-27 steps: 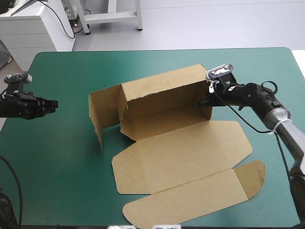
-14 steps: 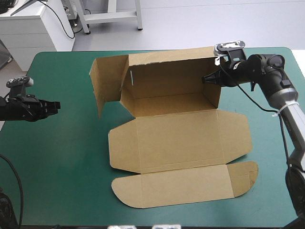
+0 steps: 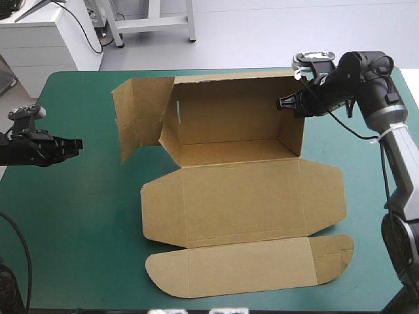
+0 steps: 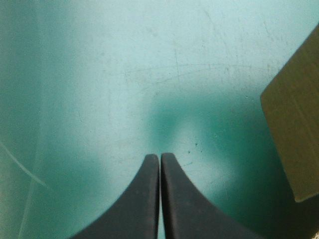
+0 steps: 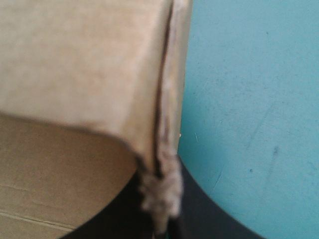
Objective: Fold the box
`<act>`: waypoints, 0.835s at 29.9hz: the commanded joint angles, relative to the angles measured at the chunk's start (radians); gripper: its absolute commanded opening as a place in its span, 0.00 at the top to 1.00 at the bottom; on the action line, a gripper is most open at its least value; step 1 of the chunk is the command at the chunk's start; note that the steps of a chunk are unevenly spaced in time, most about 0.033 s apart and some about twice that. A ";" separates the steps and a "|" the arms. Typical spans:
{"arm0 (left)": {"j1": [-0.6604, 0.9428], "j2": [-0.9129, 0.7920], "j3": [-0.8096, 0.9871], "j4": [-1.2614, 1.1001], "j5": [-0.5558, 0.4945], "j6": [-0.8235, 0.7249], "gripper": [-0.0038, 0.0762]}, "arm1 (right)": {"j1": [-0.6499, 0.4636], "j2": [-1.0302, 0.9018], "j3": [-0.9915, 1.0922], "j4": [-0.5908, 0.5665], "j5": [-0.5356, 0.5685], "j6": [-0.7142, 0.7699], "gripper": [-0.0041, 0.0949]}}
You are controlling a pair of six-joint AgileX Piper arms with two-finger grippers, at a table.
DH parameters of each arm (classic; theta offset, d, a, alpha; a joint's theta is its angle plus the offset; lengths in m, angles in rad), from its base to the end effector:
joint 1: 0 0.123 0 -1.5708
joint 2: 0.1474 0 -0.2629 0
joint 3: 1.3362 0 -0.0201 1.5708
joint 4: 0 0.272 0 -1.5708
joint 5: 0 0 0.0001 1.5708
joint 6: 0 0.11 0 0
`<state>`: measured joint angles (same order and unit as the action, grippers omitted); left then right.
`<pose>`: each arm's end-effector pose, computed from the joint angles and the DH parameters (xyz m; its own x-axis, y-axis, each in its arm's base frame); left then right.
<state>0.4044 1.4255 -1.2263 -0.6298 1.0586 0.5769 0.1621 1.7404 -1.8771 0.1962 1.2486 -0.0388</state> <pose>0.3145 0.0731 0.2924 -0.8128 -0.1316 -0.5675 0.0774 0.9411 -0.3290 0.3908 0.0845 0.3607 -0.8462 -0.1144 -0.5204 -0.2340 0.9573 0.1700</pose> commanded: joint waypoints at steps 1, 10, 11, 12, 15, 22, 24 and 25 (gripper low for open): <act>0.002 -0.037 -0.024 -0.049 -0.021 -0.005 0.96 | -0.006 -0.063 -0.020 0.053 -0.001 0.014 0.97; 0.002 -0.037 -0.024 -0.058 -0.039 -0.005 0.96 | 0.001 -0.165 0.117 0.023 -0.001 0.014 0.96; 0.002 -0.037 -0.024 -0.058 -0.039 -0.005 0.96 | 0.001 -0.178 0.133 0.028 -0.001 0.014 0.96; 0.002 -0.037 -0.024 -0.058 -0.039 -0.005 0.96 | 0.001 -0.187 0.148 0.031 -0.001 0.014 0.96; 0.002 -0.037 -0.024 -0.058 -0.039 -0.005 0.96 | 0.001 -0.200 0.190 0.035 -0.001 0.014 0.96; 0.002 -0.037 -0.024 -0.058 -0.046 -0.005 0.96 | 0.001 -0.170 0.253 0.032 -0.003 0.003 0.96; 0.002 -0.037 -0.024 -0.058 -0.048 -0.009 0.96 | 0.001 -0.141 0.246 0.032 -0.003 0.001 0.96; 0.002 -0.037 -0.024 -0.058 -0.048 -0.004 0.96 | 0.001 -0.124 0.238 0.032 -0.003 -0.006 0.96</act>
<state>0.4044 1.4255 -1.2253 -0.6307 1.0389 0.5769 0.1632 1.6232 -1.6023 0.1999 1.2487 -0.0323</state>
